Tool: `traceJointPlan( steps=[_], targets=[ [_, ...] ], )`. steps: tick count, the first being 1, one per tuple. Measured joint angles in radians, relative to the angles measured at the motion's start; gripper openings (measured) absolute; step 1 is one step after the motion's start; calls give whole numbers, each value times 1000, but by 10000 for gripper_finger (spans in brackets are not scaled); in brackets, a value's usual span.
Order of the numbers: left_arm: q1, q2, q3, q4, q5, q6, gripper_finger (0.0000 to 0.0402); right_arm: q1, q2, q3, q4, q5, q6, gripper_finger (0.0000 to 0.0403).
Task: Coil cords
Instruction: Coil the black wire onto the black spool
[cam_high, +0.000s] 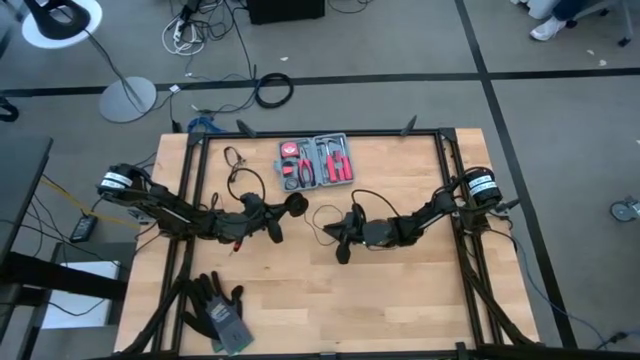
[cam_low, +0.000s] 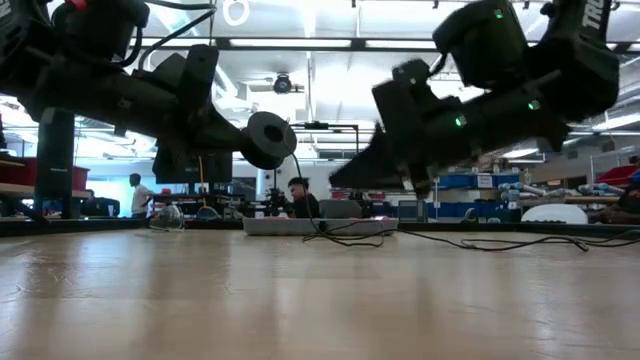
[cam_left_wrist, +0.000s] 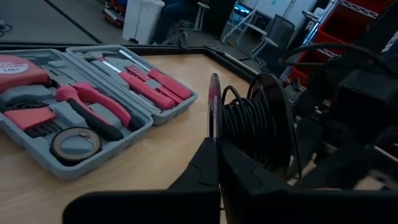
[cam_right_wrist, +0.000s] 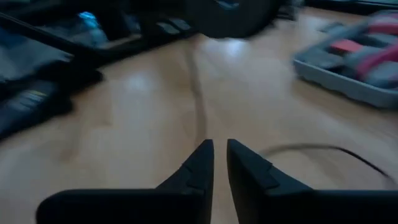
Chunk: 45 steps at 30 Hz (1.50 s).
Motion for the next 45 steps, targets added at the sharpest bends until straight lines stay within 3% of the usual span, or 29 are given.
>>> traceJointPlan(
  steps=[11,18,23,29,34,40,45],
  targets=[
    [0,0,0,44,-1,56,0,-39,0,72,-45,-13,-119,135],
    [3,0,0,59,-1,65,0,-59,0,72,-46,-16,-119,139],
    [3,0,2,91,-5,110,0,-65,0,72,-47,-114,-100,139],
    [3,0,2,84,-6,110,0,-65,0,72,-65,-130,-75,137],
    [3,0,2,84,-4,111,0,-73,-41,72,-268,-55,-17,137],
    [2,0,2,80,13,111,0,-76,-201,71,-609,28,39,137],
    [2,0,2,81,15,133,0,-71,-344,72,-633,-51,35,137]
  ],
)
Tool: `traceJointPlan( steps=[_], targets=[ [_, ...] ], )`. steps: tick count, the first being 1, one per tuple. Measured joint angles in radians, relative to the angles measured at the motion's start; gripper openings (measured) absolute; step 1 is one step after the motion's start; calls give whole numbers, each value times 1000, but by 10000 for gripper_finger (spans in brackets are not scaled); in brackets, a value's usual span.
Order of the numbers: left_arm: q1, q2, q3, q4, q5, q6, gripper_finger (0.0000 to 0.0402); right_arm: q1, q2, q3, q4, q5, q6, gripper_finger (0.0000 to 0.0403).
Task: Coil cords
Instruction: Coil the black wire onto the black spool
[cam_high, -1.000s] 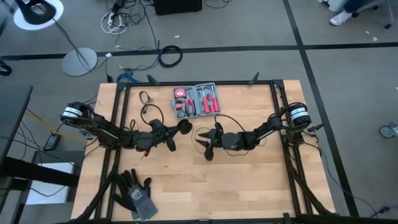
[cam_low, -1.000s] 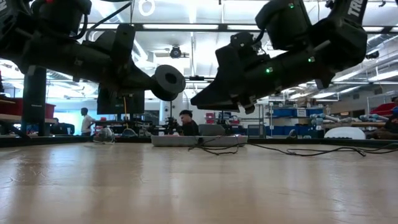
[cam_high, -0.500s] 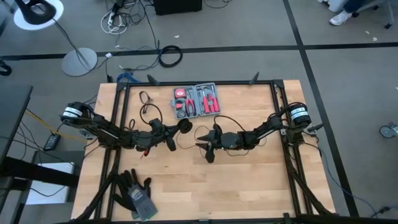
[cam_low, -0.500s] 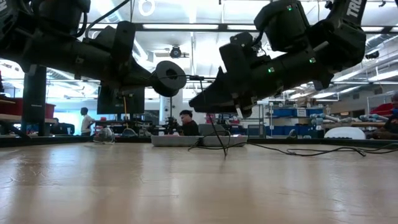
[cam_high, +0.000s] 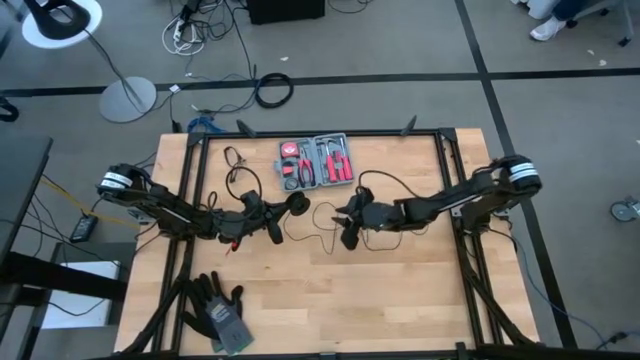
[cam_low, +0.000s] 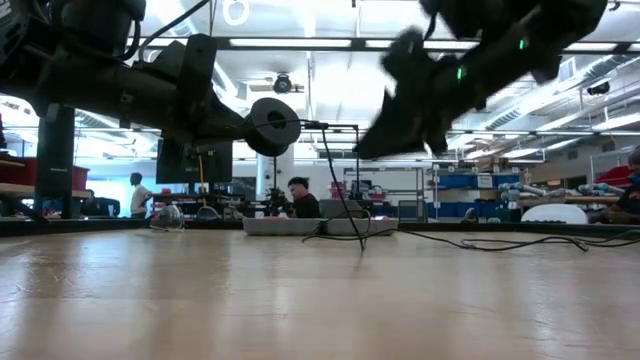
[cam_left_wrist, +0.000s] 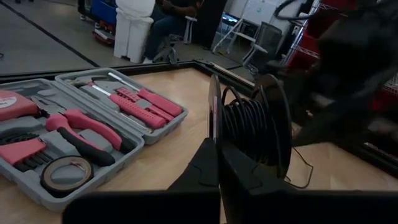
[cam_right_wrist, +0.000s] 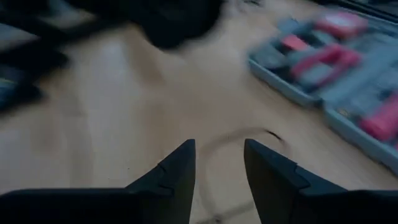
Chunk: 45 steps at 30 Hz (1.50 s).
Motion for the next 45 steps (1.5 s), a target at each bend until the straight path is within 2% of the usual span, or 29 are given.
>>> traceJointPlan(
  steps=[4,6,8,13,18,23,28,29,33,39,45],
  targets=[
    [0,0,0,2,1,1,0,3,-34,0,38,-178,56,136],
    [0,0,0,4,1,1,0,7,-11,1,73,-217,85,136],
    [0,0,0,7,1,1,0,16,39,1,110,-228,101,136],
    [0,0,0,9,1,6,0,46,208,0,331,-271,101,136],
    [0,0,0,9,0,4,0,47,278,0,440,-258,110,136],
    [0,0,0,9,1,2,0,43,279,0,425,-216,105,113],
    [0,0,0,10,1,1,0,38,277,0,417,-212,65,19],
    [0,0,0,10,1,1,0,35,277,0,414,-205,52,12],
    [0,0,0,18,6,1,0,9,277,0,387,-159,66,5],
    [0,0,6,27,65,3,0,-74,277,0,222,-161,97,3],
    [-1,0,14,22,121,28,0,-154,249,0,146,-161,78,1]
  ],
)
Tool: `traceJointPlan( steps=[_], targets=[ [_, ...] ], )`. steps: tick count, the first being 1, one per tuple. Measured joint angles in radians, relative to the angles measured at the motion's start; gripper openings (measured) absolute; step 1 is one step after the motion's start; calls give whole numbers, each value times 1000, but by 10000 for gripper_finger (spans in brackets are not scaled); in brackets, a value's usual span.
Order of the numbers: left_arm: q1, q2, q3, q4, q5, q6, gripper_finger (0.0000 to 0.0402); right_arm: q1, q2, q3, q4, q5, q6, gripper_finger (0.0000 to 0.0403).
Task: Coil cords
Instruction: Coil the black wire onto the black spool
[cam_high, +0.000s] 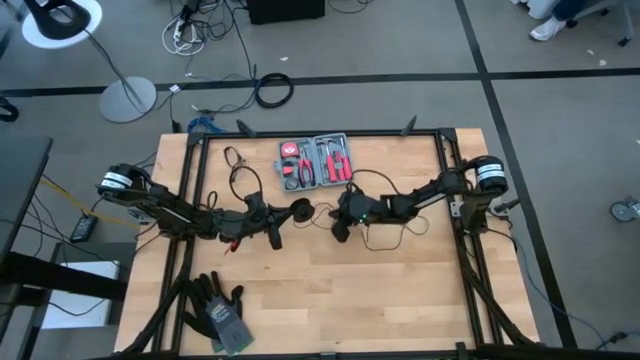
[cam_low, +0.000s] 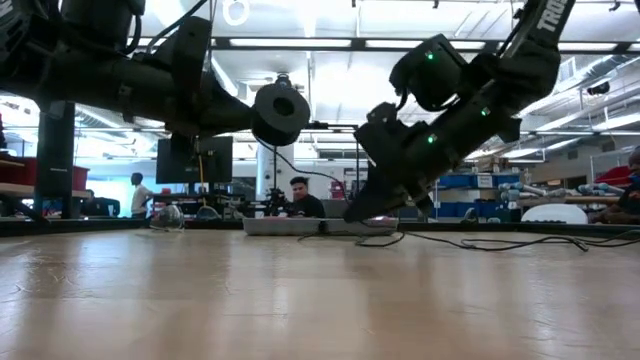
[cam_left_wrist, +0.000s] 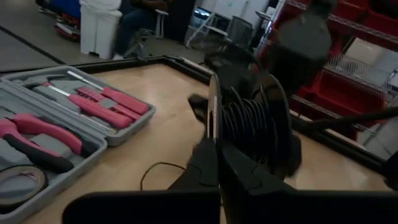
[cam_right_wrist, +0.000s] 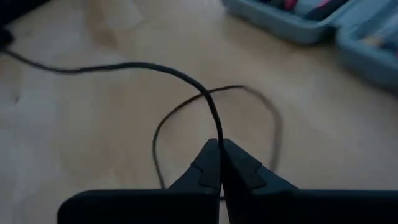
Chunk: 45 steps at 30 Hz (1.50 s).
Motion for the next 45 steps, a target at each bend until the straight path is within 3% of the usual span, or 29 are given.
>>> traceJointPlan(
  steps=[7,14,18,25,31,38,45],
  targets=[
    [0,0,1,-74,34,-13,0,-81,-151,0,-223,-1,-54,1],
    [0,0,1,-147,41,-43,0,-130,-329,3,-337,-1,-85,0],
    [0,0,29,-231,54,-53,0,-117,-366,74,-424,26,-104,0],
    [2,1,203,-605,4,-54,0,-48,-263,296,-536,31,-174,0],
    [19,0,294,-755,-39,-52,0,12,-140,472,-591,25,-223,0],
    [35,0,301,-736,-57,-69,0,67,-31,611,-619,16,-264,0],
    [35,0,299,-641,-86,-79,0,92,49,626,-630,-12,-239,0]
  ],
)
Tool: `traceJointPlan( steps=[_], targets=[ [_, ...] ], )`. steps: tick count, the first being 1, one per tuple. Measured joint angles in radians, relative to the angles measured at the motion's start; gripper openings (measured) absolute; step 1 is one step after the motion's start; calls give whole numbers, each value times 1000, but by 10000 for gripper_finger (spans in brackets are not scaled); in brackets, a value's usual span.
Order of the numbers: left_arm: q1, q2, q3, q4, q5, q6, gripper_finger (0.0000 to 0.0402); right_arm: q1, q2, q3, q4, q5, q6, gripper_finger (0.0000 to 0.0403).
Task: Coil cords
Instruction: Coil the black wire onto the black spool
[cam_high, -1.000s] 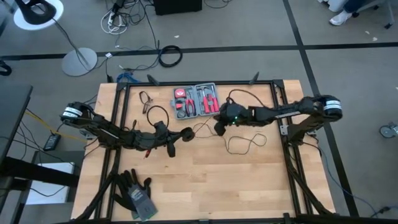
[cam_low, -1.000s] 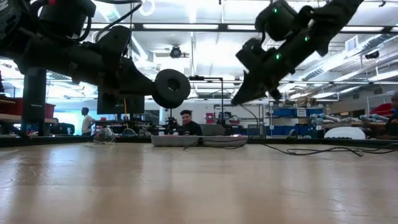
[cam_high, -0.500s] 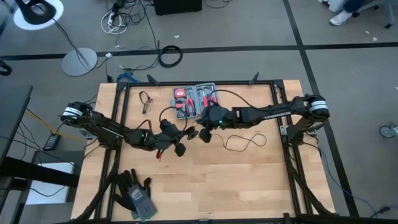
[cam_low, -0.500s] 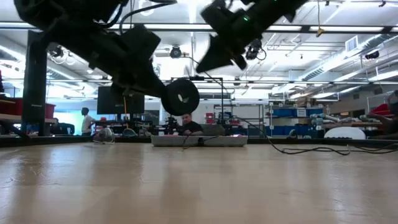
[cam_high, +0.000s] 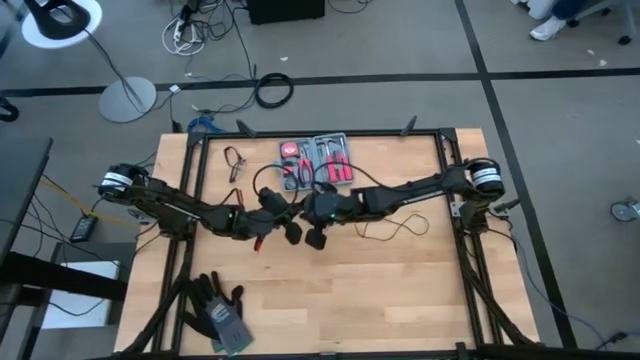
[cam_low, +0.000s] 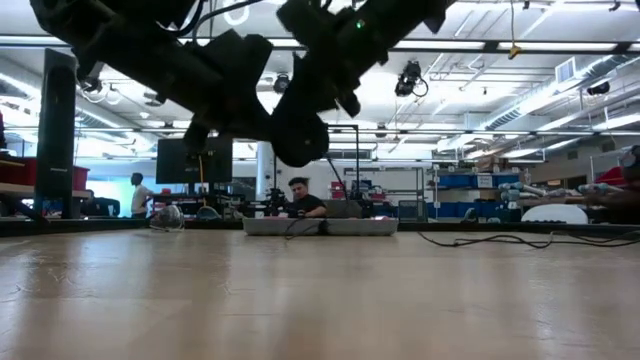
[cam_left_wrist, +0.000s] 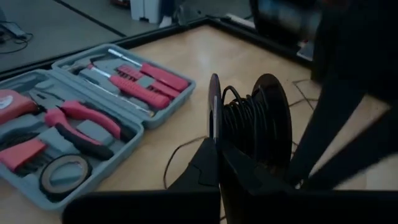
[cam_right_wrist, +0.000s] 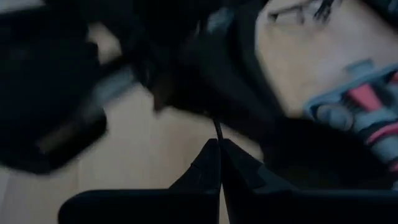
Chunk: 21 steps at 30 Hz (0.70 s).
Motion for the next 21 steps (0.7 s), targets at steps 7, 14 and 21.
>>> traceJointPlan(
  steps=[7,14,21],
  targets=[
    [0,0,-9,71,-7,0,0,28,35,-1,-94,2,-3,8],
    [-37,0,-9,84,-60,0,0,57,43,-111,-15,49,10,29],
    [-76,0,-9,92,-68,-19,0,61,43,-345,369,87,82,27]
  ],
)
